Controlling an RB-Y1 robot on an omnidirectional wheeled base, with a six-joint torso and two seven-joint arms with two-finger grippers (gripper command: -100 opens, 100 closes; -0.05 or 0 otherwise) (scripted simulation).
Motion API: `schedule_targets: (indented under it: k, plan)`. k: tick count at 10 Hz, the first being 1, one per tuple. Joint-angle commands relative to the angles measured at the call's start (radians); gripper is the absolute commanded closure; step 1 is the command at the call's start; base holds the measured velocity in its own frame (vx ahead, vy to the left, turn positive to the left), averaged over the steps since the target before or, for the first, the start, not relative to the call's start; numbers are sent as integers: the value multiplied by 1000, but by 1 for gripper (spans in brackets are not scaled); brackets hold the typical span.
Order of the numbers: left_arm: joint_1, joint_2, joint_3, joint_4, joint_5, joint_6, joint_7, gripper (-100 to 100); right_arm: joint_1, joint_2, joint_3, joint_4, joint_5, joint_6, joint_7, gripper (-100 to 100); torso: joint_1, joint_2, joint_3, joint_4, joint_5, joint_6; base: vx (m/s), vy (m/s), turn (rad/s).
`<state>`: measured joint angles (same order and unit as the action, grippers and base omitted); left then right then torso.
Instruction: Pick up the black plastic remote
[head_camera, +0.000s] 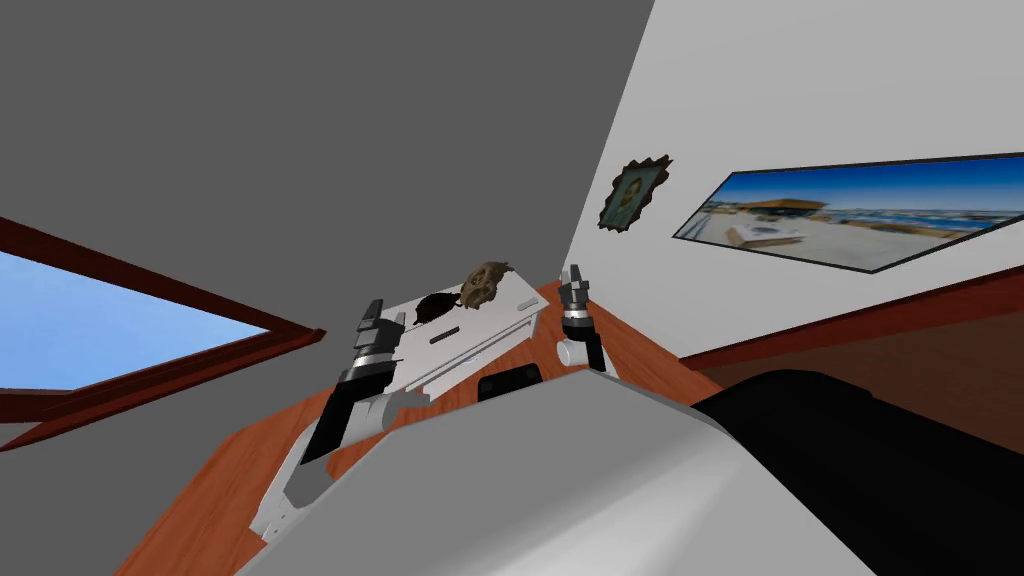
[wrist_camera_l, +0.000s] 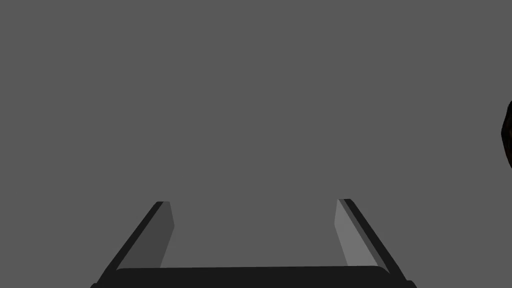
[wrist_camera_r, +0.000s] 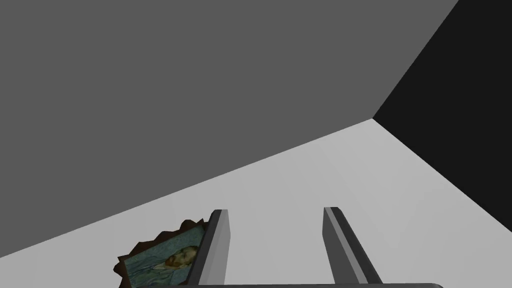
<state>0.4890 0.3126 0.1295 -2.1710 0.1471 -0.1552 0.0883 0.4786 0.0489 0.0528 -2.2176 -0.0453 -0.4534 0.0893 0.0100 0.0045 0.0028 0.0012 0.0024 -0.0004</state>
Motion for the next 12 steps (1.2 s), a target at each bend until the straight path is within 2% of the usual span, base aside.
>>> schedule_targets:
  k: [1,2,3,5,6,7,8,9,10,11,12]
  plan:
    - [-1,31,21,45,19,50,4,-100,0,0,0,0,0,0,0,0,0,0,0,0,0,0,-82,102,-318]
    - [-1,31,21,45,19,62,4,-100,0,0,0,0,0,0,0,0,-1,-1,0,0,0,1,-67,77,-117]
    - [-4,58,41,80,38,99,8,-100,0,0,0,0,0,0,0,0,-2,-2,-1,0,0,0,-77,64,-235]
    - [-4,58,41,80,38,116,8,-100,0,0,0,0,0,0,0,0,-4,-3,-1,-1,-1,0,-49,46,-65]
    - [-5,84,62,116,60,154,12,-100,0,0,0,0,0,0,0,0,-5,-5,-3,-1,-1,0,-44,26,-274]
    - [-5,84,62,116,60,171,12,-100,0,0,0,0,0,0,0,0,-6,-4,-3,-1,-1,1,-58,49,-153]
    - [-7,109,83,153,83,214,16,-100,0,0,0,0,0,0,0,0,-5,-4,-2,-1,-1,0,-76,78,-202]
    - [-7,109,83,155,83,227,16,-100,0,0,0,0,0,0,0,0,-2,-3,-2,-1,-1,0,-65,69,-208]
    - [-8,133,104,195,107,259,20,-100,0,0,0,0,0,0,0,0,-3,-3,-2,-1,-1,0,-68,66,-366]
    - [-8,133,104,195,107,283,20,-100,0,0,0,0,0,0,0,0,-3,-3,-2,-1,-1,1,-52,66,-151]
    - [-8,156,126,236,133,313,24,-100,0,0,0,0,0,0,0,0,-3,-4,-2,-1,-1,0,-64,53,-294]
